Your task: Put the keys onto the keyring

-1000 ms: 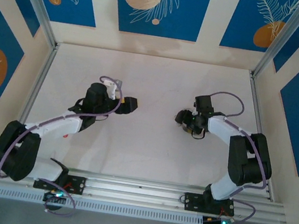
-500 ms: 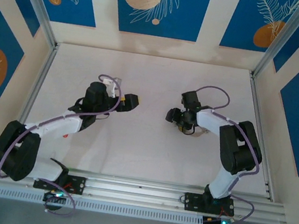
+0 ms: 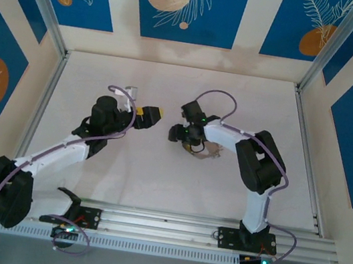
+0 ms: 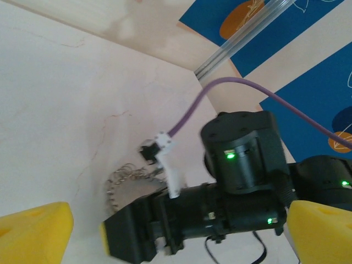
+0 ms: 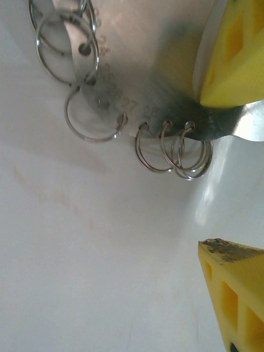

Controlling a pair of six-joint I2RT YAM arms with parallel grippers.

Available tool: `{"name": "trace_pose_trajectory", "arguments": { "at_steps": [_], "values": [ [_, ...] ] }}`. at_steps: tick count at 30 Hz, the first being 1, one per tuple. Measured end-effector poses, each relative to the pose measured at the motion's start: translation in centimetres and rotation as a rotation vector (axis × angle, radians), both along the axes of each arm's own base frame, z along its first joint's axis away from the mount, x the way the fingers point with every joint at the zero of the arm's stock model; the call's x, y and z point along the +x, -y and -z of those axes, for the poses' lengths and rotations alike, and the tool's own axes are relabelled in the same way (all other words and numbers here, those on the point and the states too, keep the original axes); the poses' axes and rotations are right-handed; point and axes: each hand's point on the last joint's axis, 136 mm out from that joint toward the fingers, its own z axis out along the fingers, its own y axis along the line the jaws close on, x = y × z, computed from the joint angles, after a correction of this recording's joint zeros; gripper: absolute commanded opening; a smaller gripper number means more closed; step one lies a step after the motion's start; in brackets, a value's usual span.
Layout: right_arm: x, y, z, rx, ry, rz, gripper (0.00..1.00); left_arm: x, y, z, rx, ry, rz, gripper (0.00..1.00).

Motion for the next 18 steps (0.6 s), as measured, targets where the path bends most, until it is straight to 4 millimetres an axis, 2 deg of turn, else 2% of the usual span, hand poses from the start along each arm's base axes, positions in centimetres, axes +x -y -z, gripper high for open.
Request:
{"name": "trace_pose_trajectory", "arguments": {
  "at_steps": [3, 5, 7, 12, 14, 16, 18],
  "values": [
    [-0.8, -2.0, -0.2, 0.011, 0.002, -0.053, 0.66, -0.3, -0.2, -0.2, 0.005, 0.003, -0.001, 0.99],
    [-1.5, -2.3, -0.6, 0.014, 0.000, -0.070, 0.66, -0.5, -0.2, 0.0, 0.013, -0.008, 0.002, 0.99],
    [-2.1, -1.9, -1.6, 0.021, 0.010, -0.071, 0.67, -0.7, -0.1, 0.3, 0.020, -0.019, 0.006, 0.99],
    [-4.2, 1.9, -5.6, 0.060, 0.068, -0.010, 0.73, -1.0, 0.4, 0.6, 0.027, -0.029, 0.022, 0.99],
    [-4.8, 3.6, -6.4, 0.074, 0.081, 0.030, 0.74, -1.2, 0.8, 0.9, 0.036, -0.029, 0.035, 0.99],
    [-5.6, 5.4, -6.1, 0.080, 0.079, 0.072, 0.75, -1.3, 1.4, 1.3, 0.047, -0.034, 0.052, 0.99],
    [-6.9, 7.3, -4.6, 0.070, 0.046, 0.114, 0.75, -1.3, 2.0, 1.8, 0.058, -0.046, 0.068, 0.99]
  ]
}}
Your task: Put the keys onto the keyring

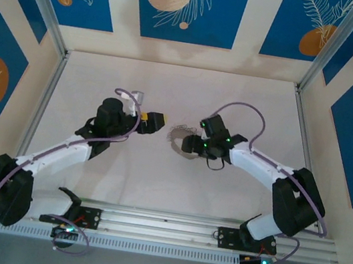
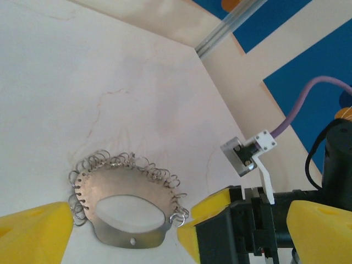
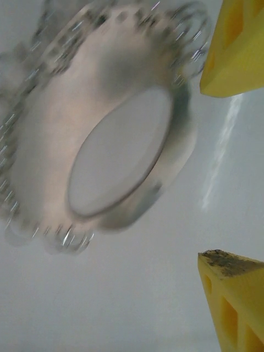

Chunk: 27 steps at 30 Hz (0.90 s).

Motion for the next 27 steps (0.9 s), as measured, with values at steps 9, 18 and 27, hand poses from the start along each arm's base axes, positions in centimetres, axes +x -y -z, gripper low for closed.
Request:
{"name": "trace_pose_trajectory", "arguments": {
  "at_steps": [9, 18, 27],
  "values": [
    [-3.1, 3.2, 4.6, -0.005, -0.124, 0.075, 0.72, 0.2, 3.0, 1.2, 0.025, -0.035, 0.061, 0.99],
    [-1.1, 2.8, 4.6, 0.050, -0.110, 0.093, 0.68, 0.3, 4.1, 1.6, 0.043, -0.034, 0.087, 1.00],
    [2.1, 2.4, 4.5, 0.062, -0.088, 0.088, 0.65, 0.5, 4.3, 2.0, 0.057, -0.036, 0.087, 1.00]
  ]
}}
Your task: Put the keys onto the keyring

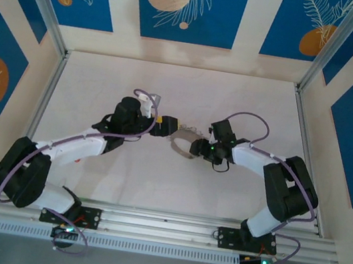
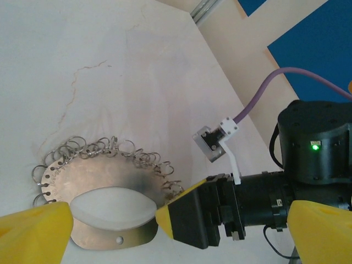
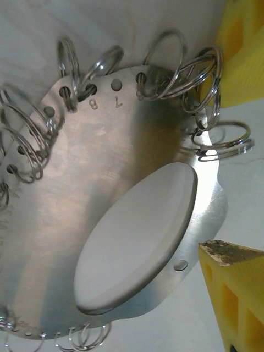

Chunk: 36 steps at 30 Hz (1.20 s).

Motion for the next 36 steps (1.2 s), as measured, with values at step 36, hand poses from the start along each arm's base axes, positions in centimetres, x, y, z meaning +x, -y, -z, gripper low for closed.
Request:
{"name": "trace_pose_trajectory", "arguments": {
  "at_steps": [36],
  "values": [
    [-0.9, 0.3, 0.1, 0.005, 0.016, -0.035, 0.35, 0.1, 0.1, 0.8, 0.011, -0.017, 0.001, 1.00]
  ]
}}
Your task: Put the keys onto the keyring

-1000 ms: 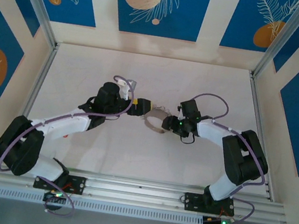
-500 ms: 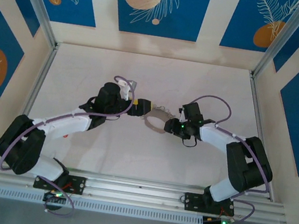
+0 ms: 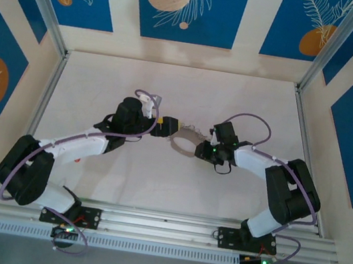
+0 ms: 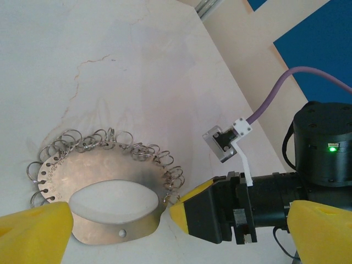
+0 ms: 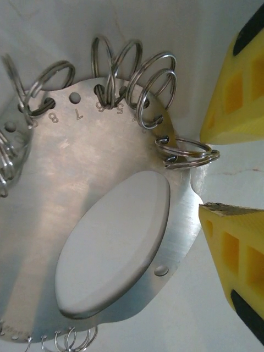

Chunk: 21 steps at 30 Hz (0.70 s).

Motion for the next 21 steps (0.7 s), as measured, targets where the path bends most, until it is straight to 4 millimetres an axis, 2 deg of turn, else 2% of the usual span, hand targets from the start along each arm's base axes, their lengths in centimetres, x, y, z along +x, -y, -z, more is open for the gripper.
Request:
{"name": "trace_pose_trajectory", "arguments": {
  "at_steps": [10, 17, 21],
  "values": [
    [0.0, 0.0, 0.6, -0.008, -0.011, 0.001, 0.35, 0.0, 0.0, 0.0, 0.000, 0.000, 0.000, 1.00],
    [0.5, 0.0, 0.6, -0.015, -0.004, 0.003, 0.27, 0.2, 0.2, 0.5, 0.007, -0.010, 0.000, 1.00],
    [1.0, 0.1, 0.4, -0.021, 0.007, 0.008, 0.26, 0.3, 0.2, 0.7, 0.008, -0.012, 0.000, 1.00]
  ]
}}
